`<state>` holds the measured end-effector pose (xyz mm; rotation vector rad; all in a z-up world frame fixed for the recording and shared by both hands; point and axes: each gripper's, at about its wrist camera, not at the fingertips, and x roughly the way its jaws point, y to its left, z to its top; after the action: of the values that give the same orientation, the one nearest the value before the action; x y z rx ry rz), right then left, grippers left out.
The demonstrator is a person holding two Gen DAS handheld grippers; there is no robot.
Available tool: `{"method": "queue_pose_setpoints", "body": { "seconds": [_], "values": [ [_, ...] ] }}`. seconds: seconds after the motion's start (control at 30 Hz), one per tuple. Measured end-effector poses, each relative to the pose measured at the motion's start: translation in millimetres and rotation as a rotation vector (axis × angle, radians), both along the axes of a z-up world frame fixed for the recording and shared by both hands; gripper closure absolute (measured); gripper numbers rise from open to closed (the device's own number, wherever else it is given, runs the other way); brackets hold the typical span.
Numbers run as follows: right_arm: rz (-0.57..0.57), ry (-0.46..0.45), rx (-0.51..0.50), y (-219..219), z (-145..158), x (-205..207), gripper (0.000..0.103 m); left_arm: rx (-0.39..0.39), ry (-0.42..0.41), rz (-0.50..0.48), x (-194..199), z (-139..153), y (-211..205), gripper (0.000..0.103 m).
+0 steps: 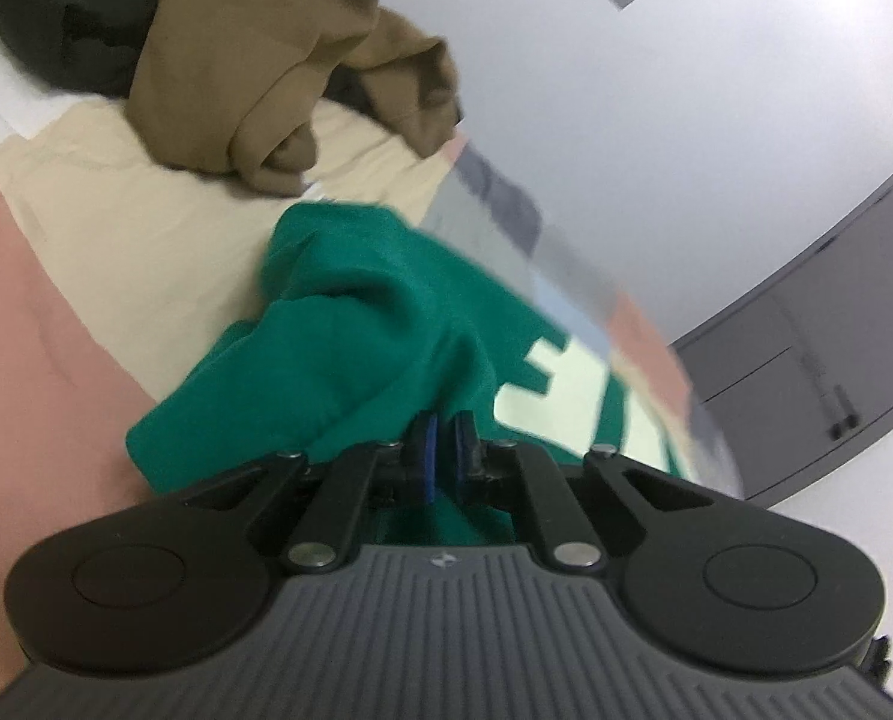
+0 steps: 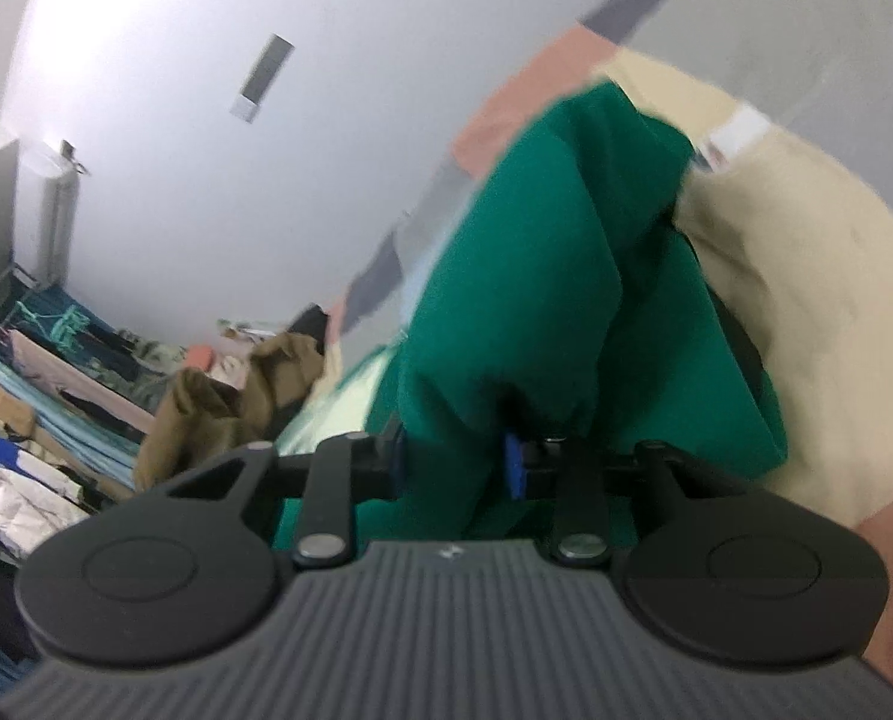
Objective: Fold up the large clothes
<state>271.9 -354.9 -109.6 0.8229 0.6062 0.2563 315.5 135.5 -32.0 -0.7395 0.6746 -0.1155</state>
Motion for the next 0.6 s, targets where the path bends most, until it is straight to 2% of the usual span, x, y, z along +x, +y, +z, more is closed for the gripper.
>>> {"method": "queue_pose_setpoints", "body": {
  "seconds": [0.17,0.23,0.27,0.33,0.37,0.4,0.43,0.53,0.6],
  "values": [
    [0.001,0.033,-0.016,10,-8,-3,0.070,0.038,-0.003,-0.005,-5,0,0,0.096],
    [-0.007,0.038,-0.010,10,-5,-7,0.067,0.051,-0.016,-0.023,-13,6,-2,0.095],
    [-0.014,0.042,0.004,9,-5,-7,0.062,0.044,-0.014,-0.032,-18,8,-3,0.091],
    [-0.030,0.058,0.037,5,-7,-14,0.048,-0.022,0.009,-0.058,-26,8,-3,0.060],
    [-0.038,0.068,0.055,3,-10,-17,0.030,-0.069,0.017,-0.068,-31,6,-2,0.031],
    [-0.048,0.078,0.071,2,-13,-21,0.022,-0.118,0.022,-0.065,-38,3,-2,0.019],
    [-0.055,0.085,0.087,4,-18,-22,0.019,-0.145,0.034,-0.061,-43,1,-3,0.018],
    [-0.058,0.130,0.169,1,-30,-27,0.018,-0.226,0.107,-0.071,-49,-14,-5,0.014],
    [-0.050,0.142,0.189,5,-32,-26,0.018,-0.287,0.155,-0.069,-50,-27,-6,0.012]
  ]
}}
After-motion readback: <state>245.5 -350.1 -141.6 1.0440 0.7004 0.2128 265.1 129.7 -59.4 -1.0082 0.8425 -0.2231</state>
